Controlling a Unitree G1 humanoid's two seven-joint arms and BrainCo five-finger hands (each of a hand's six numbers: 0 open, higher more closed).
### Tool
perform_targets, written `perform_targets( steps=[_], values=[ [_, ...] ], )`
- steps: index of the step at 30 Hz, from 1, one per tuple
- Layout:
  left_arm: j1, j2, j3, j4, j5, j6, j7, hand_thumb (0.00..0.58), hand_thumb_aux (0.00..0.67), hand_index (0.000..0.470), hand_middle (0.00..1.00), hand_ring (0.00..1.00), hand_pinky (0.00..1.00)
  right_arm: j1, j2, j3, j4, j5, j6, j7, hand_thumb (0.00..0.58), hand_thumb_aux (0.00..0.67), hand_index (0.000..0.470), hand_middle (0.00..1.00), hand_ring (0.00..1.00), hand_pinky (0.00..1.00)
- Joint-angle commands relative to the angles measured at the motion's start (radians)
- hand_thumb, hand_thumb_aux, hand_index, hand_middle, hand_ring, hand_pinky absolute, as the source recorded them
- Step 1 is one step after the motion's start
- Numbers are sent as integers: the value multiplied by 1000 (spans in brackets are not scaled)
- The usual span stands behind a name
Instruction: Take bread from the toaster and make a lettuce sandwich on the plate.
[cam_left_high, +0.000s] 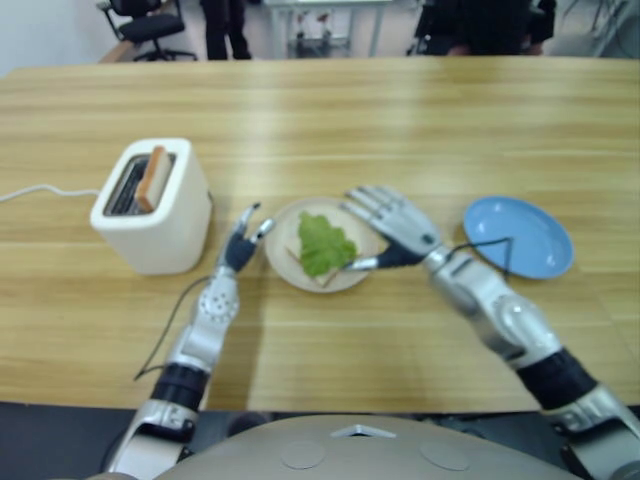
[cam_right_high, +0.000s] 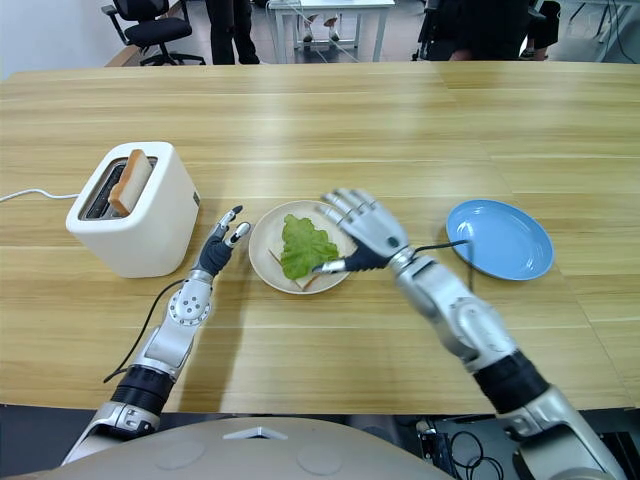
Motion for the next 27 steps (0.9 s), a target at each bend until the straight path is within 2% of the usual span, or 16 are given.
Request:
perform_targets(
  steps=[1,4,7,11,15,18,27],
  values=[
    [18,26,1,-122,26,-1,-13,0,0,0,0,0,0,24,15,-163,-88,177,23,48,0,0,0,0,0,0],
    [26,64,31,-368,60,36,-51,0,0,0,0,0,0,41,88,-259,-67,375,46,73,0,0,0,0,0,0],
    [5,140,105,-625,129,106,-111,0,0,0,0,0,0,68,154,-302,9,479,49,82,0,0,0,0,0,0],
    [-48,264,253,-788,202,161,-156,0,0,0,0,0,0,89,219,-310,84,547,32,80,0,0,0,0,0,0],
    [-94,441,365,-674,352,184,-130,0,0,0,0,0,0,93,275,-306,127,584,-18,54,0,0,0,0,0,0],
    [-81,533,380,-548,475,238,-118,0,0,0,0,0,0,90,295,-308,141,584,-44,42,0,0,0,0,0,0],
    [-59,542,277,-273,537,394,-226,0,0,0,0,0,0,87,305,-316,150,617,-58,55,0,0,0,0,0,0]
  ],
)
